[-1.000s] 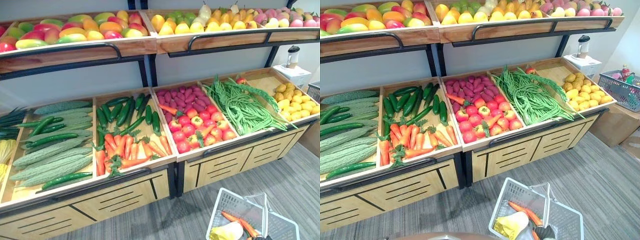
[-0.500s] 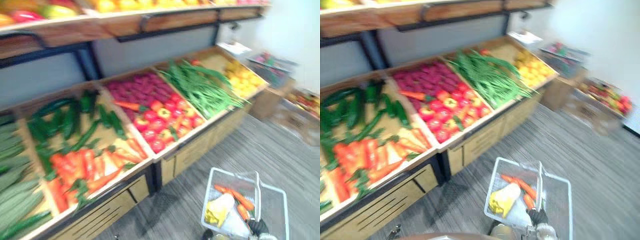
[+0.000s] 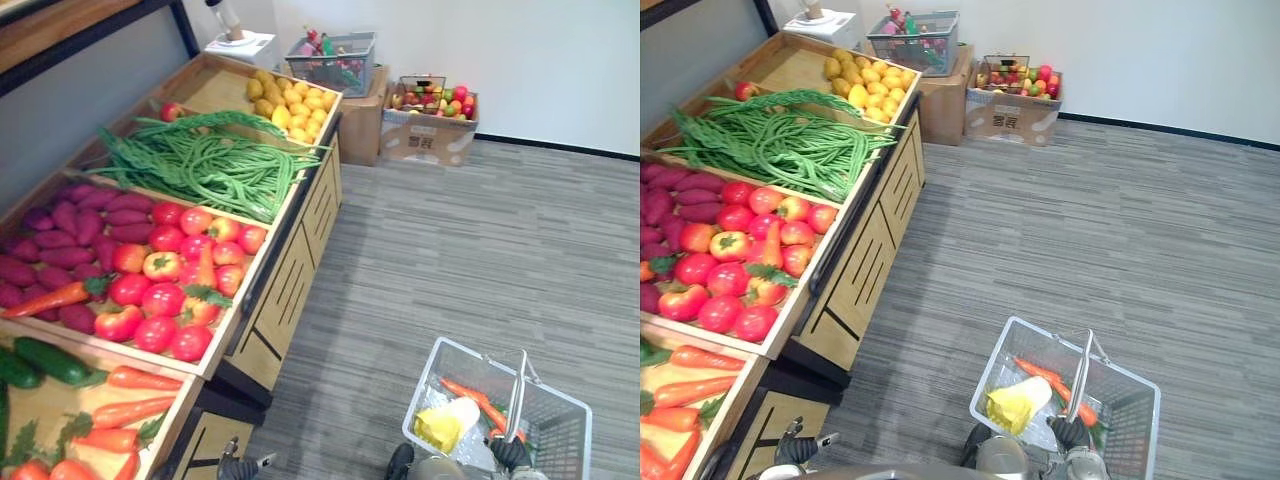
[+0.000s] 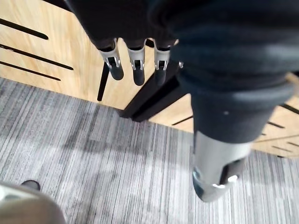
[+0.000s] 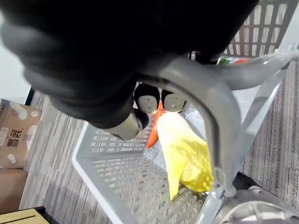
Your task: Pick vegetable in the basket
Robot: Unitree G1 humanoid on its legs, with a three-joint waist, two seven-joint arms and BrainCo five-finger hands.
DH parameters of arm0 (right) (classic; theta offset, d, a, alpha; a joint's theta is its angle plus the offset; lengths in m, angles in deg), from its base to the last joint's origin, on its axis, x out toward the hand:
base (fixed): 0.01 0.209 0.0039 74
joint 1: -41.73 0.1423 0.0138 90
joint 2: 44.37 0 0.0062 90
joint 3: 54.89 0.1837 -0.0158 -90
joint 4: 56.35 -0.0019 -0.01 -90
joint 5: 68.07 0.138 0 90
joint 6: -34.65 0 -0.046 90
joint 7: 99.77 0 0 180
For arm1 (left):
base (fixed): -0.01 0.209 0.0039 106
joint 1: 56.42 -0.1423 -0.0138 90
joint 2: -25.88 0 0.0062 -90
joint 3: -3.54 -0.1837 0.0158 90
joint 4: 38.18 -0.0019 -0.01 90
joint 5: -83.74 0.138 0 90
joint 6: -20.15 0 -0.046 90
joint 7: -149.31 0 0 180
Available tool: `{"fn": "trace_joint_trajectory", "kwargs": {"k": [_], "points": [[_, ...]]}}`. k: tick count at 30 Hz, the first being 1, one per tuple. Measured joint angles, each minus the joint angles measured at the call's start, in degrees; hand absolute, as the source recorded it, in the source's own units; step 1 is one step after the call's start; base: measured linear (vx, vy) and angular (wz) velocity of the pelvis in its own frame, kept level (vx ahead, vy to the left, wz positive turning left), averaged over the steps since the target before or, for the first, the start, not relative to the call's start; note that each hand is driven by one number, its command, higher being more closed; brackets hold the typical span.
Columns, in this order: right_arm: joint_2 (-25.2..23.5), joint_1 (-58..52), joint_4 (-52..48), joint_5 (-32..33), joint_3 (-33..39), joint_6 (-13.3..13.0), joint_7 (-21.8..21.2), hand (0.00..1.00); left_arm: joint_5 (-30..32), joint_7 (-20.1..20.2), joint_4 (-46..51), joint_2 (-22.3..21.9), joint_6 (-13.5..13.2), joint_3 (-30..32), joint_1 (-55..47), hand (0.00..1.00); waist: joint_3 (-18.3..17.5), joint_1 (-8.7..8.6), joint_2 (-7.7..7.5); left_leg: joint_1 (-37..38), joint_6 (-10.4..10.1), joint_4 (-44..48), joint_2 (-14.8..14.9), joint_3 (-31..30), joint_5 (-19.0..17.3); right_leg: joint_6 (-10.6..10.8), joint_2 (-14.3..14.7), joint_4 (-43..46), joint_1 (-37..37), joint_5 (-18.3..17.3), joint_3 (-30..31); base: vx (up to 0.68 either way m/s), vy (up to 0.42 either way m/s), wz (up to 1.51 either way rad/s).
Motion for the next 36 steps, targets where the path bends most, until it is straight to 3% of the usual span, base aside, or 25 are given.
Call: {"fn": "trace_joint_trajectory", "kwargs": {"k": [3,5,7,8,9,11,15,17,18,19,22,23,27,29,30,32,34,36], "points": [[0.03,-0.94,-1.22,-1.02,-0.06,0.05,-0.04,1.0,0.95,0.5,-0.01,-0.27,0.01,-0.79,0.01,0.0,-0.14,-0.29,-0.23,-0.89,-1.29,5.87,2.35,-0.05,0.98,0.02,0.51,-1.41,0.32,0.06,1.77,-0.05,-0.017,-0.27],[0.05,-1.33,-1.41,-1.02,-0.06,0.06,-0.04,1.0,2.35,0.56,-0.01,-0.26,0.01,-1.3,-0.11,0.0,-0.27,-0.32,-0.35,-2.21,-1.75,13.54,5.12,-0.57,3.54,-0.08,0.53,-2.71,1.24,0.38,3.59,0.02,-0.028,-0.48],[0.3,-1.31,-1.49,-1.0,-0.45,0.09,0.01,1.0,2.53,0.57,-0.04,-0.47,-0.04,-1.99,-0.29,0.0,-0.29,-0.1,-0.98,-4.78,-0.28,20.03,7.0,-3.88,4.98,-0.23,-0.01,-3.83,1.21,0.52,6.7,0.06,-0.007,-0.61],[0.64,-0.72,-1.24,-1.01,-0.87,0.3,0.08,1.0,2.53,0.59,-0.05,-0.57,-0.08,-2.35,-0.66,0.0,-0.41,-0.05,-0.62,-6.32,0.76,19.97,6.15,-8.28,1.68,-0.72,-0.04,-3.98,0.92,0.2,9.45,0.06,0.057,-1.01],[1.04,-0.09,-0.78,-1.03,-1.82,0.35,0.31,1.0,2.51,0.35,-0.12,-0.55,-0.06,-2.29,-1.43,0.0,-0.28,0.3,-0.81,-7.86,0.86,18.73,4.65,-13.62,-0.67,-0.65,-0.32,-3.79,0.74,0.25,12.55,0.06,0.07,-1.16],[1.52,-0.07,-0.54,-1.12,-2.63,0.2,0.39,1.0,2.28,-0.18,-0.09,-0.72,-0.09,-2.39,-2.72,0.0,-0.35,0.92,-1.02,-8.9,0.61,15.92,2.82,-19.36,-1.99,0.05,-0.9,-3.5,0.88,0.7,16.8,0.04,0.074,-1.32],[2.93,-0.13,1.53,-1.08,-3.13,-0.47,0.83,1.0,1.93,-1.01,-0.06,-0.75,-0.31,-2.74,-3.2,0.0,-0.4,1.24,-0.96,-11.68,0.22,2.55,1.16,-30.34,-1.7,2.59,-1.84,-4.5,0.32,2.28,25.79,0.01,0.193,-1.21],[3.74,-0.34,1.54,-1.0,-3.61,-0.45,0.87,1.0,1.93,-1.06,-0.08,-0.87,-0.32,-3.15,-3.24,0.0,-0.78,1.16,-0.36,-12.58,0.18,-5.03,0.4,-35.74,1.19,4.23,-1.62,-5.97,-0.13,3.31,28.11,-0.05,0.253,-0.93],[4.61,-0.81,1.45,-0.98,-4.04,-0.44,0.86,1.0,1.93,-1.24,-0.11,-1.33,-0.31,-3.91,-3.27,0.0,-1.57,1.13,1.05,-13.25,-0.48,-8.03,1.04,-38.41,5.78,5.98,-0.79,-7.6,-0.1,4.13,27.92,0.01,0.268,-0.63],[4.44,-0.91,1.79,-0.98,-4.33,-0.07,0.87,1.0,1.83,-1.38,-0.38,-1.29,-0.1,-3.92,-3.32,0.0,-2.55,1.22,1.45,-12.5,-0.81,-9.01,0.94,-38.24,3.73,7.15,-1.02,-9.26,0.36,5.0,27.31,0.04,0.278,-0.48],[1.08,-1.31,2.01,-0.98,-4.59,-0.15,0.92,1.0,1.82,-3.07,-0.74,1.52,0.02,-4.61,-3.29,0.0,-3.86,1.43,-2.68,-11.37,0.1,-10.91,-2.68,-36.11,3.08,9.0,-4.78,-12.23,2.04,8.47,23.61,0.07,0.222,-0.27],[0.67,-1.3,2.02,-0.98,-4.66,-0.15,0.97,1.0,1.83,-3.14,-1.12,1.86,0.03,-4.65,-3.38,0.0,-3.93,1.44,-3.13,-10.88,0.13,-10.97,-3.05,-35.96,3.06,9.5,-5.13,-12.23,2.33,8.8,23.61,0.03,0.102,-0.17],[0.41,-1.65,2.02,-0.96,-4.61,-0.66,2.19,1.0,1.85,-3.17,-1.22,1.92,-0.12,-7.2,-3.22,0.0,-4.77,1.37,-2.18,-9.54,0.14,-11.01,-4.14,-36.59,3.06,9.65,-5.59,-12.19,3.77,8.93,23.0,0.0,0.022,0.0],[1.36,-1.63,2.51,-1.0,-4.58,-1.45,2.63,1.0,1.86,-3.11,-1.26,1.14,-0.5,-8.47,-3.17,0.0,-5.06,1.37,-0.39,-9.57,0.15,-11.03,-3.97,-37.82,3.05,9.59,-5.32,-11.96,3.71,8.86,22.75,-0.01,-0.041,0.04],[1.75,-1.64,2.74,-1.0,-4.58,-1.54,2.66,1.0,1.86,-2.99,-1.27,0.89,-0.53,-8.81,-3.22,0.0,-4.87,1.43,-0.47,-9.59,0.15,-11.11,-3.91,-38.11,3.04,9.52,-5.24,-11.8,3.63,8.8,22.7,-0.03,-0.049,0.04],[2.45,-0.96,3.17,-0.99,-4.58,-1.6,2.98,1.0,0.94,-2.44,-1.29,0.09,-0.54,-9.3,-3.3,0.0,-4.73,1.53,0.81,-8.64,0.1,-11.86,-3.49,-38.18,2.95,9.23,-4.91,-8.51,2.43,7.22,23.04,-0.06,-0.032,-0.06],[2.46,-0.53,3.14,-1.02,-4.59,-1.67,3.15,1.0,-0.43,-1.6,-1.32,0.28,-0.53,-9.43,-3.31,0.0,-4.76,1.66,0.55,-8.43,-0.15,-11.87,-3.13,-38.31,2.07,9.1,-4.72,-4.72,0.54,5.49,23.57,-0.09,-0.013,-0.16],[1.76,-0.62,3.11,-1.0,-5.27,-2.13,3.35,1.0,-1.87,-0.56,-1.33,1.4,-0.52,-9.46,-3.48,0.0,-4.59,1.74,-1.11,-7.78,-0.58,-11.76,-3.16,-37.89,1.7,8.79,-5.01,-0.39,-1.35,3.64,24.55,-0.11,-0.014,-0.18]]}}
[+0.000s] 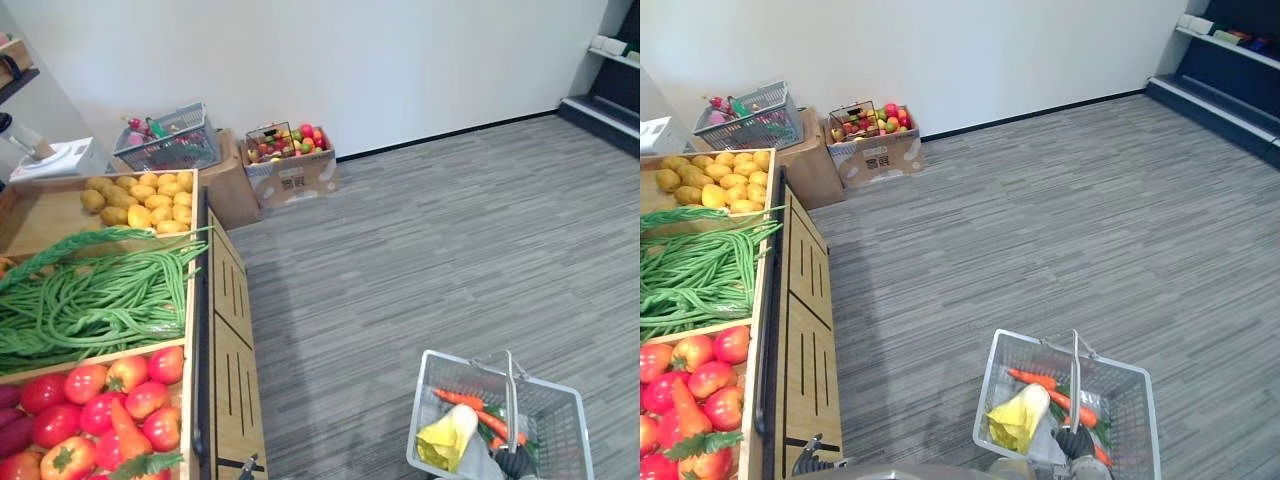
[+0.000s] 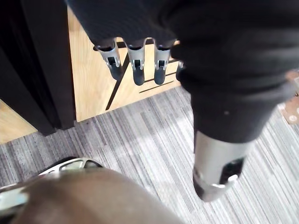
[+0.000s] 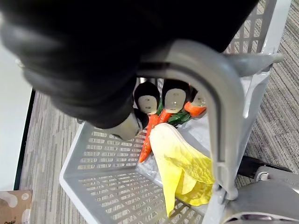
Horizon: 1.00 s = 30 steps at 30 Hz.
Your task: Pick vegetable in the basket
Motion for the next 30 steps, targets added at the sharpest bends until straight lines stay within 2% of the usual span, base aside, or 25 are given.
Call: {"fn": "trace_joint_trajectory", "kwargs": {"k": [3,5,6,8,9,10,12,15,17,19,20,21,24,25,27,30], "points": [[-1.1,-0.41,-0.05,0.03,-1.76,-0.55,-0.03,1.0,-0.76,-0.03,0.05,0.68,0.05,1.04,-0.55,0.0,-0.1,-0.02,-2.4,0.09,-0.13,1.24,-0.06,0.12,-0.88,-0.56,-0.68,1.72,-0.84,-1.52,0.11,-0.07,-0.003,-0.11],[-1.63,-0.66,-0.05,0.04,-1.69,-0.74,0.0,1.0,-1.8,-0.06,0.12,0.6,0.01,2.12,-1.12,0.0,-0.17,-0.01,-2.56,-0.01,-0.05,2.22,0.24,0.34,-1.15,-0.65,-1.45,1.78,-0.72,-1.46,-1.09,-0.01,0.016,-0.07],[-1.75,-0.68,-0.03,0.06,-1.56,-0.73,0.01,1.0,-3.25,-0.05,0.11,0.55,0.05,2.9,-1.37,0.0,-0.25,0.02,-3.14,-0.16,0.19,2.95,0.26,0.38,-1.3,-0.64,-1.7,1.89,-0.66,-1.42,-1.3,0.0,0.0,0.0],[-1.76,-0.78,0.12,0.12,-1.52,-0.67,0.07,1.0,-5.34,-0.02,0.08,0.57,0.14,3.19,-1.68,0.0,-0.47,0.15,-2.83,-0.55,0.27,4.21,0.55,0.15,-2.05,-0.19,-1.65,1.55,-0.21,-1.16,-1.21,0.01,0.007,0.02],[-1.76,-0.82,0.38,0.14,-1.51,-0.65,0.13,1.0,-6.83,0.02,0.07,0.58,0.35,3.37,-1.69,0.0,-0.22,0.17,-3.4,-0.89,0.15,4.69,0.9,-0.08,-2.55,0.89,-1.41,0.48,0.47,-0.48,-1.33,0.03,-0.001,0.09],[-1.83,-1.15,0.52,0.16,-1.55,-0.59,0.34,1.0,-10.35,0.3,0.0,0.54,1.47,3.59,-1.61,0.0,-0.59,0.65,-2.49,-1.04,0.03,5.49,1.61,-0.39,-3.04,1.41,-0.83,-2.02,2.1,0.23,-2.25,0.06,-0.011,0.13],[-1.85,-1.39,0.65,0.21,-1.76,-0.58,0.38,1.0,-14.57,0.75,-0.15,0.37,2.73,4.6,-1.37,0.0,-0.47,0.99,-2.83,-1.14,-0.12,5.92,2.26,-1.29,-3.27,1.32,-0.16,-4.66,3.98,0.97,-3.68,0.08,-0.016,0.22],[-1.81,-0.96,2.61,0.24,-3.48,-0.05,-0.12,1.0,-21.21,1.25,-1.85,-0.3,4.16,6.89,-1.47,0.0,-0.71,1.43,-2.57,-1.42,-0.22,6.55,4.2,-2.62,-3.22,0.83,1.83,-8.33,6.81,2.03,-6.05,0.12,-0.067,0.25],[-1.78,-0.42,2.63,0.07,-4.23,0.35,-1.15,1.0,-22.73,2.2,-1.96,-0.77,4.21,7.35,-1.47,0.0,-0.7,1.43,-2.56,-3.9,-0.24,9.15,5.3,-4.18,-3.21,0.54,2.49,-9.45,7.38,2.33,-8.24,0.1,-0.077,0.37],[-1.67,-0.1,2.64,0.02,-4.28,0.52,-1.32,1.0,-22.84,2.11,-1.93,-1.31,4.15,7.45,-1.33,0.0,-0.7,1.46,-1.91,-5.15,-0.82,9.84,5.58,-4.32,-2.67,0.54,2.47,-9.72,7.55,2.32,-10.75,0.06,-0.058,0.4],[-1.54,-0.02,2.61,0.01,-4.27,0.53,-1.32,1.0,-23.24,2.09,-1.93,-1.61,4.15,7.51,-1.2,0.0,-0.64,1.48,-1.76,-5.14,-0.88,9.49,5.4,-4.23,-2.22,0.54,2.27,-9.73,7.79,2.32,-11.69,0.04,-0.023,0.47],[-1.23,-0.01,2.61,0.02,-4.25,0.57,-1.31,1.0,-23.25,2.12,-1.92,-1.8,4.14,7.72,-1.08,0.0,-0.27,1.5,-0.96,-4.99,-0.91,8.21,4.45,-4.01,-0.8,0.55,1.46,-9.9,8.36,2.3,-13.62,0.03,-0.003,0.51],[-0.13,0.0,2.59,0.11,-4.23,0.77,-1.41,1.0,-23.24,2.28,-1.59,-3.06,4.09,7.76,-0.93,0.0,0.11,1.41,-0.11,-4.94,-0.13,3.43,1.39,-3.35,3.92,0.57,-0.99,-10.11,8.92,2.3,-17.52,0.01,0.016,0.58],[-0.04,0.09,2.61,0.17,-4.21,1.08,-1.48,1.0,-23.24,2.31,-1.45,-3.79,4.09,7.79,-0.95,0.0,0.19,1.41,0.9,-4.56,0.07,1.64,0.82,-3.74,4.71,0.57,-1.45,-10.32,9.57,2.3,-19.04,0.0,0.034,0.6],[0.3,0.39,2.8,0.2,-4.15,1.75,-2.49,1.0,-23.25,2.29,-1.47,-3.98,4.17,7.88,-0.97,0.0,0.18,1.5,1.66,-3.48,0.26,-1.35,0.21,-5.04,6.05,0.77,-1.37,-11.23,10.88,2.43,-20.85,-0.01,0.03,0.57],[-0.2,0.9,3.13,0.19,-4.18,1.81,-3.59,1.0,-23.26,2.15,-1.55,-3.97,4.26,7.91,-1.0,0.0,0.21,1.55,1.84,-2.7,0.42,-4.94,0.49,-6.46,6.93,0.81,-0.25,-11.78,11.7,2.44,-23.41,-0.05,-0.01,0.46]]}}
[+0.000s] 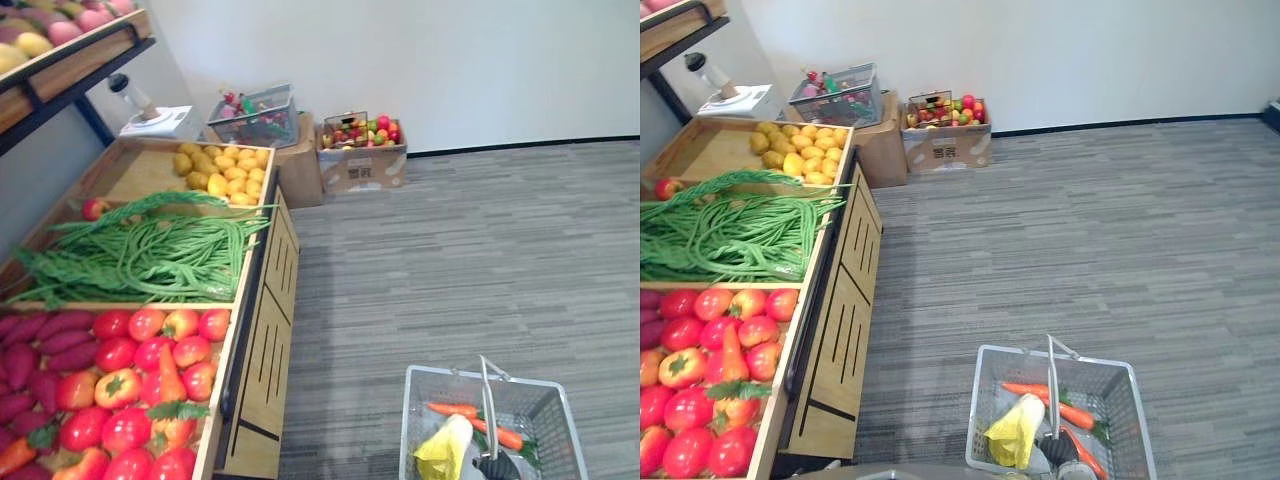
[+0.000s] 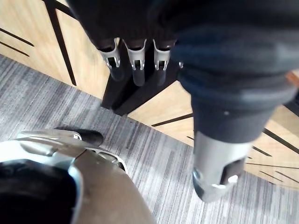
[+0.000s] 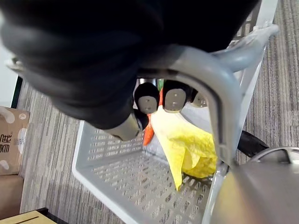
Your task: Pick vegetable in the basket
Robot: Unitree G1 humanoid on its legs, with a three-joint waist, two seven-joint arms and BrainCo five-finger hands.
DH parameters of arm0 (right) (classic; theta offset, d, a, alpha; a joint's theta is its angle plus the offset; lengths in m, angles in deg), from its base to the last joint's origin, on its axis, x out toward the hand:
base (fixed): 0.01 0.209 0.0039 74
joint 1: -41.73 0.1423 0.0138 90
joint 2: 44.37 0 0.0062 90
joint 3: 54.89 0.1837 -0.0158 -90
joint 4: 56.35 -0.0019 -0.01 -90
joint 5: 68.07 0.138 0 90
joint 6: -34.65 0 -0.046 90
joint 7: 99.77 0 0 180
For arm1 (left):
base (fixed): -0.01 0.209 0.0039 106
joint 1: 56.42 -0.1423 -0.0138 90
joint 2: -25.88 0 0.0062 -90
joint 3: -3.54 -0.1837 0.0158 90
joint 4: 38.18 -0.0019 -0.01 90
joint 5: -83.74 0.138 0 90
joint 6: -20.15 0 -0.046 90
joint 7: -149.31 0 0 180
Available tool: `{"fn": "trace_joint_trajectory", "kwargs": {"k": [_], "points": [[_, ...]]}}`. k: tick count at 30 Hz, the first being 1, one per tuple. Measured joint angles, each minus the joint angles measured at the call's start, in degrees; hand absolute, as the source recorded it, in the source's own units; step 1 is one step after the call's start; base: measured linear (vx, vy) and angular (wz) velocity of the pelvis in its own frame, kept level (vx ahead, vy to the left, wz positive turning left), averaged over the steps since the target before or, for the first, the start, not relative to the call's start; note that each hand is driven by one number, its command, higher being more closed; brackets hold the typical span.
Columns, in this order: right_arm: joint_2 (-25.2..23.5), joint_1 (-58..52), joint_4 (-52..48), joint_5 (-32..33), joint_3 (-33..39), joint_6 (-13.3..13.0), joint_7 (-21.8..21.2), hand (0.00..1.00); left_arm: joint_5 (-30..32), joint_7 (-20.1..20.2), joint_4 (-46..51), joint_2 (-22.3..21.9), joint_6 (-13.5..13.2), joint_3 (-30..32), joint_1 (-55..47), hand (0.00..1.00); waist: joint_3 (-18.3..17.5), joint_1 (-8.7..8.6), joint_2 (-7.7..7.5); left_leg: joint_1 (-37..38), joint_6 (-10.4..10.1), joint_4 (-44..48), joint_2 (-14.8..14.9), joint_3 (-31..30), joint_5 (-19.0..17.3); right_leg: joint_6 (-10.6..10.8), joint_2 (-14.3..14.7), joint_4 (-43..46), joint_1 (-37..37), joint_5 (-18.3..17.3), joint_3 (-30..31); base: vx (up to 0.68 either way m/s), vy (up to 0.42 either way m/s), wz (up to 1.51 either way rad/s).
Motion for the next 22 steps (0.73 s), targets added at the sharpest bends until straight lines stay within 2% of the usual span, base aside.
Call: {"fn": "trace_joint_trajectory", "kwargs": {"k": [3,5,13,22], "points": [[-0.2,0.21,0.92,1.26,-0.01,0.05,-0.49,1.0,-1.6,-0.06,-0.29,0.05,0.42,0.1,0.07,0.0,0.3,0.37,-0.66,0.37,0.37,-1.67,-0.32,-1.67,1.13,0.0,-0.05,0.0,0.8,0.0,-1.8,-0.04,0.004,0.33],[-0.14,0.18,1.69,3.14,-0.05,0.34,-1.01,1.0,-2.94,0.0,-0.96,0.0,0.97,0.12,0.03,0.0,0.33,1.28,-0.73,1.8,0.59,-2.62,-0.94,-1.87,1.36,0.15,-0.4,0.02,2.35,-0.08,-2.02,-0.04,0.037,0.08],[-0.72,-0.02,1.97,11.24,0.17,2.43,0.28,1.0,-4.32,0.39,-2.58,0.65,2.15,-0.03,0.67,0.0,0.44,1.2,-1.24,2.86,0.97,-3.03,-2.32,-2.9,1.37,0.78,-1.77,2.71,2.61,-0.98,-1.44,0.0,0.055,0.03],[-1.03,0.0,3.02,11.96,0.75,2.27,1.21,1.0,-3.93,-0.03,-3.45,1.36,2.67,-1.38,1.44,0.0,0.58,1.19,-1.41,2.99,0.98,-3.15,-2.17,-2.72,1.36,0.6,-1.45,2.64,2.43,-1.09,-0.6,0.0,0.005,-0.01]]}}
